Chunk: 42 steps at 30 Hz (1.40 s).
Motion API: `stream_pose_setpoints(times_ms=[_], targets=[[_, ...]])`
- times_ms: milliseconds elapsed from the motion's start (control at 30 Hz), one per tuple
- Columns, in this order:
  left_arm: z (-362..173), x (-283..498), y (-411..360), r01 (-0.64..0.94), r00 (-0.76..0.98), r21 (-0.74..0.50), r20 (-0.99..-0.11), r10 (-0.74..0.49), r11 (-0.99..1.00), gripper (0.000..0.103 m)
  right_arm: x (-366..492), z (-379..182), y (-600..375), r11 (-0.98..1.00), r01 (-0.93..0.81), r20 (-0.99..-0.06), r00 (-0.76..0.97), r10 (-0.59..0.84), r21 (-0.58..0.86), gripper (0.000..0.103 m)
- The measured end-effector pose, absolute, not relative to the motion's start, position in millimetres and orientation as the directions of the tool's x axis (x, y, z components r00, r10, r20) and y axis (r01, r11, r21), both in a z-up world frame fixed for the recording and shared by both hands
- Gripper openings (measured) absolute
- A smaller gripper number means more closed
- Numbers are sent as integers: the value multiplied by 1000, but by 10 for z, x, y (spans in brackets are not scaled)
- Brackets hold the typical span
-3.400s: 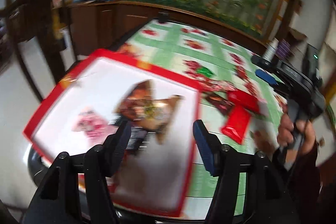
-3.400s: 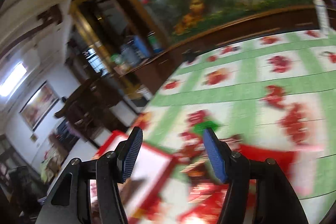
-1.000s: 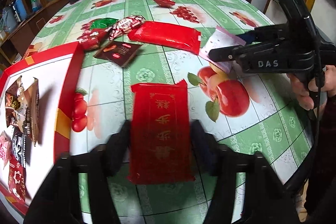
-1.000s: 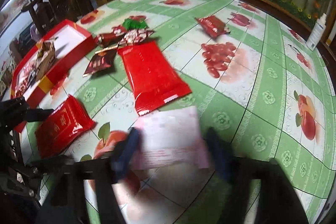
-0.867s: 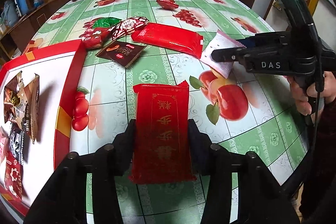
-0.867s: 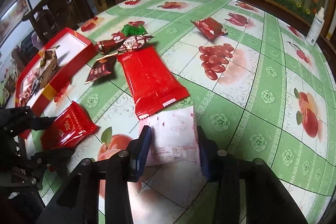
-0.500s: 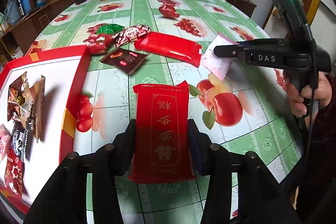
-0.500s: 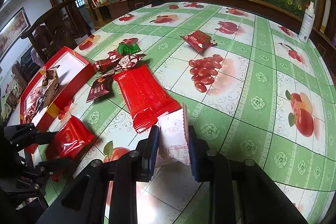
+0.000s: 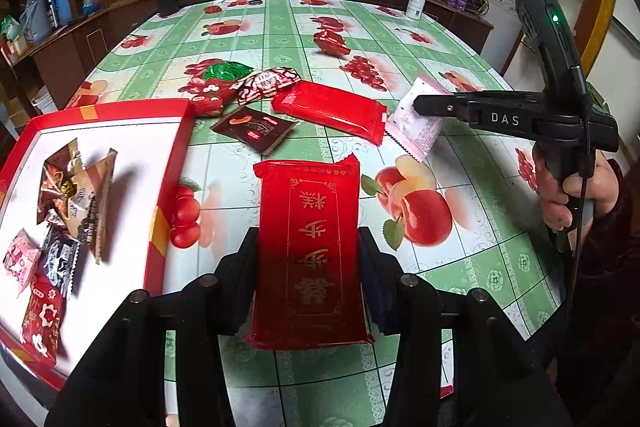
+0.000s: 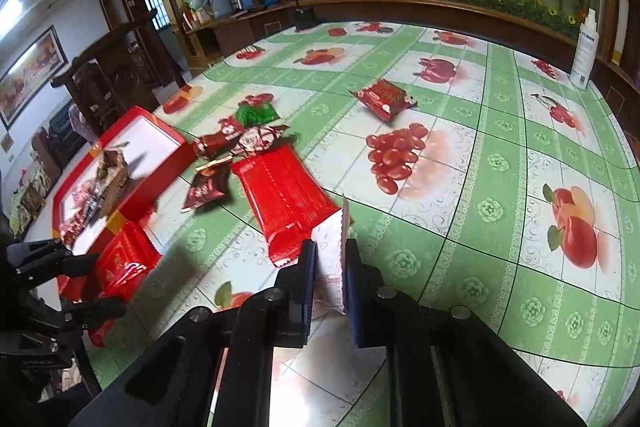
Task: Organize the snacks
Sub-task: 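Place both packets into the white box and open both grippers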
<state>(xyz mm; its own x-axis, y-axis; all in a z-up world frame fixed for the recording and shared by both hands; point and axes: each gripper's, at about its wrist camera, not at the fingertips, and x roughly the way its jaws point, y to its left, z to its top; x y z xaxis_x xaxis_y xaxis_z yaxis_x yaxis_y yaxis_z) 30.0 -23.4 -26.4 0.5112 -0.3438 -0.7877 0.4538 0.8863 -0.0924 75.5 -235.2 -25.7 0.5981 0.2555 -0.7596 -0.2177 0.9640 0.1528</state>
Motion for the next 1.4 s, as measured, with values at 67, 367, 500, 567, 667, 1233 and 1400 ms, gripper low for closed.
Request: stream_pose_setpoints(times_ms=[67, 367, 500, 567, 667, 1233, 1400], targets=[[-229, 292, -189, 446, 516, -100, -783, -346, 890, 44, 764, -254, -2377, 964, -209, -757, 600, 257, 162, 13], [14, 193, 100, 406, 589, -95, -733, -340, 909, 44, 776, -232, -2436, 967, -183, -741, 621, 255, 180, 13], [65, 187, 296, 373, 612, -107, -718, -331, 921, 44, 744, -179, -2661, 965, -120, -713, 654, 252, 232, 14], [70, 203, 402, 353, 617, -118, -716, -326, 928, 44, 732, -167, -2812, 961, -72, -701, 670, 245, 267, 14], [78, 206, 558, 320, 636, -120, -708, -307, 940, 44, 765, -205, -3036, 944, 24, -695, 683, 225, 330, 14], [118, 161, 1305, 169, 728, -102, -658, -194, 980, 45, 1010, -153, -2205, 880, -4, -576, 755, 314, 475, 13], [43, 216, 1487, 112, 732, -94, -665, -146, 989, 45, 1114, -70, -1458, 843, -182, -492, 742, 455, 506, 13]])
